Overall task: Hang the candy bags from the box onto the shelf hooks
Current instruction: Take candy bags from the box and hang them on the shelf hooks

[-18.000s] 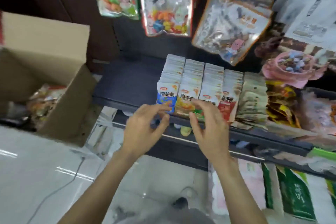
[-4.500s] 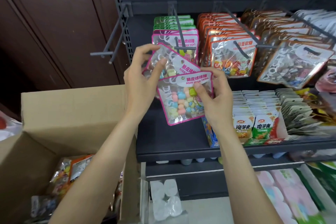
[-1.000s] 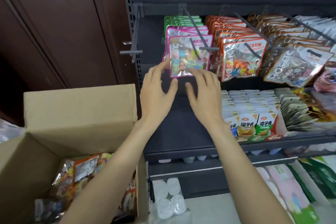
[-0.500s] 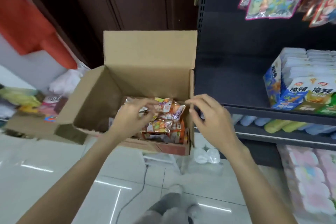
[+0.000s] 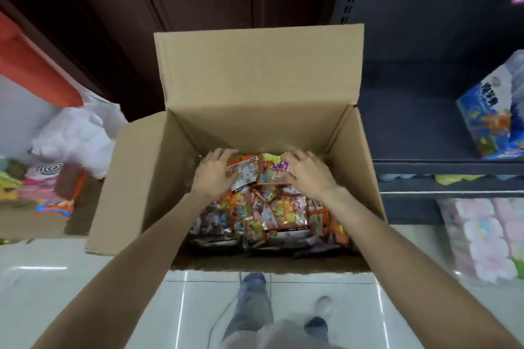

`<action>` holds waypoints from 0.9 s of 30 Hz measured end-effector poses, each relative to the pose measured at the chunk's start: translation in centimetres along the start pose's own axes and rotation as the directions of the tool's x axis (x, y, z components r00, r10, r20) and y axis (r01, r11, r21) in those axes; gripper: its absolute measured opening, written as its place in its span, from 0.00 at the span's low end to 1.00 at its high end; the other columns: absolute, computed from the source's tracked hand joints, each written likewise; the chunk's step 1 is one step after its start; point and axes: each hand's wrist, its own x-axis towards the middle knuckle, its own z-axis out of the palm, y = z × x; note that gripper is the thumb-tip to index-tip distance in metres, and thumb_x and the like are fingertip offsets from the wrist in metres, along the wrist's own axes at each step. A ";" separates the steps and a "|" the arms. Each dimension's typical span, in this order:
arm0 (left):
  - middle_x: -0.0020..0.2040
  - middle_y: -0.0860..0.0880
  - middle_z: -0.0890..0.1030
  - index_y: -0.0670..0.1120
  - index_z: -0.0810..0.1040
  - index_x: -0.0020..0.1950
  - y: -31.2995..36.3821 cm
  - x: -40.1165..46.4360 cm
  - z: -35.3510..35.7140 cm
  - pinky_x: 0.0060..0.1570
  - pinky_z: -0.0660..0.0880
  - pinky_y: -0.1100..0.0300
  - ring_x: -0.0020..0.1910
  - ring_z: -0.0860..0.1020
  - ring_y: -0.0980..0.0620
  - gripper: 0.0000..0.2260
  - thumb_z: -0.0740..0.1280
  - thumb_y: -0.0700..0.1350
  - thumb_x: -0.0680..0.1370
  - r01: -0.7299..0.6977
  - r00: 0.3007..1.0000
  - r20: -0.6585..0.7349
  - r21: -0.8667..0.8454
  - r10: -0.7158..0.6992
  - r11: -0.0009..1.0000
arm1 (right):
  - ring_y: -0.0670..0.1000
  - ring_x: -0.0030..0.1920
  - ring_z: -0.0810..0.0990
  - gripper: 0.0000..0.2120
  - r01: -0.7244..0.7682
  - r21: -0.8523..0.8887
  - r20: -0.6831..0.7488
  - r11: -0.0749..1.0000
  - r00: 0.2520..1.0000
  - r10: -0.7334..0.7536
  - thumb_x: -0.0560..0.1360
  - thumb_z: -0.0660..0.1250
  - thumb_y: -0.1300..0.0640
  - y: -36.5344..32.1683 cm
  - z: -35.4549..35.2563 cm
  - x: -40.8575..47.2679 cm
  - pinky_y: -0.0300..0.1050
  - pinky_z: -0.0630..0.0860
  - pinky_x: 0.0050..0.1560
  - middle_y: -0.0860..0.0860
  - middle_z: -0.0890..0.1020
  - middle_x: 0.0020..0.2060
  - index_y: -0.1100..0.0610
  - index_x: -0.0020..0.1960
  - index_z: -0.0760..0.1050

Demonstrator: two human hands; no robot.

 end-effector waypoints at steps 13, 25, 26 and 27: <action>0.75 0.45 0.62 0.50 0.57 0.77 -3.4 5.8 8.1 0.72 0.57 0.50 0.74 0.58 0.45 0.36 0.68 0.58 0.75 -0.021 0.962 0.270 -0.032 0.029 0.999 | 0.60 0.76 0.50 0.27 -0.282 0.012 0.290 0.959 0.919 0.266 0.74 0.65 0.37 0.9 6.6 5.5 0.61 0.49 0.73 0.53 0.56 0.75 0.44 0.70 0.65; 0.66 0.43 0.62 0.48 0.58 0.75 -2.6 6.7 6.6 0.71 0.57 0.51 0.66 0.64 0.44 0.48 0.76 0.63 0.63 -0.086 0.926 0.375 0.136 0.029 0.987 | 0.62 0.70 0.60 0.56 -0.428 -0.112 0.282 0.897 0.852 0.441 0.61 0.76 0.35 2.2 5.3 6.9 0.59 0.58 0.68 0.59 0.64 0.72 0.49 0.77 0.48; 0.67 0.42 0.63 0.48 0.59 0.74 -2.5 6.7 6.5 0.69 0.60 0.52 0.66 0.64 0.44 0.46 0.77 0.62 0.64 -0.077 0.927 0.374 0.131 0.022 0.988 | 0.61 0.70 0.61 0.53 -0.436 -0.119 0.245 0.892 0.858 0.452 0.62 0.76 0.36 2.3 5.2 6.8 0.57 0.58 0.67 0.58 0.66 0.71 0.52 0.76 0.52; 0.67 0.42 0.65 0.47 0.60 0.73 -2.4 6.8 6.4 0.68 0.62 0.52 0.66 0.65 0.44 0.44 0.77 0.60 0.65 -0.067 0.926 0.377 0.123 0.016 0.990 | 0.60 0.69 0.62 0.49 -0.440 -0.122 0.207 0.890 0.866 0.456 0.63 0.76 0.37 2.2 5.1 6.6 0.56 0.59 0.66 0.57 0.68 0.70 0.54 0.74 0.56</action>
